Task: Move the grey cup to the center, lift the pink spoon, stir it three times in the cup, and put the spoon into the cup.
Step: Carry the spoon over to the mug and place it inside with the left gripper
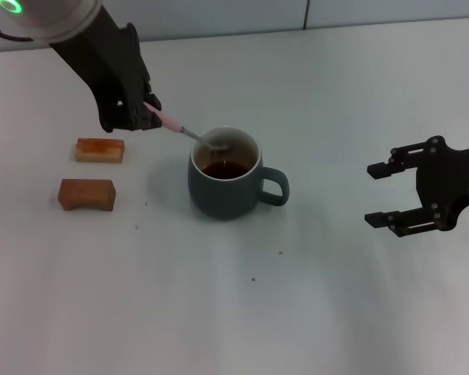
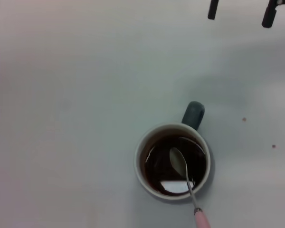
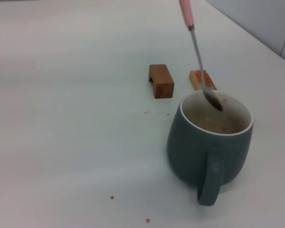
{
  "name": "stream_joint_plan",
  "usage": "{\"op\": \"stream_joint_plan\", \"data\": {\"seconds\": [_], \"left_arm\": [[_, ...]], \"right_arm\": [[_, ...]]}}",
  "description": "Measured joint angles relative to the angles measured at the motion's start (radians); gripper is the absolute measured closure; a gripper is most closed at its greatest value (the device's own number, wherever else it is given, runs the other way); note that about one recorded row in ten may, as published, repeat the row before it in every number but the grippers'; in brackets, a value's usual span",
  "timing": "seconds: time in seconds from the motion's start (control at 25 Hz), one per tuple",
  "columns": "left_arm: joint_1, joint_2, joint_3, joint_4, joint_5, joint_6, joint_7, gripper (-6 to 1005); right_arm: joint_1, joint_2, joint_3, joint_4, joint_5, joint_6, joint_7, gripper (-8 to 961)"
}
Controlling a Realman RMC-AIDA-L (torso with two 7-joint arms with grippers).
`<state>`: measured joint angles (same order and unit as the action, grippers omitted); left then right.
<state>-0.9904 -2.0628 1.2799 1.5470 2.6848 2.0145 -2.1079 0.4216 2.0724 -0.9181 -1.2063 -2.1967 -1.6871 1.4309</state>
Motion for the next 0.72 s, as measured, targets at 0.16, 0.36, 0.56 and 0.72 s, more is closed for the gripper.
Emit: {"op": "stream_joint_plan", "data": {"seconds": [0.16,0.36,0.56,0.72], "left_arm": [[-0.005,-0.006,0.033,-0.004,0.018,-0.003,-0.004,801],[-0.011,-0.009,0.045,-0.006,0.025,-0.010,-0.006,799],[-0.011,-0.011,0.062,-0.011,0.022,-0.018,-0.010,797],[-0.011,-0.012,0.091,-0.028,0.018,-0.054,-0.013,795]], "right_arm": [[0.001,0.000,-0.001,0.005,0.000,0.000,0.000,249],[0.003,0.001,-0.004,0.008,0.000,0.000,-0.001,249],[0.003,0.001,-0.005,0.008,0.000,0.000,-0.001,249],[0.002,0.002,-0.005,0.008,0.000,0.000,-0.001,249]]}}
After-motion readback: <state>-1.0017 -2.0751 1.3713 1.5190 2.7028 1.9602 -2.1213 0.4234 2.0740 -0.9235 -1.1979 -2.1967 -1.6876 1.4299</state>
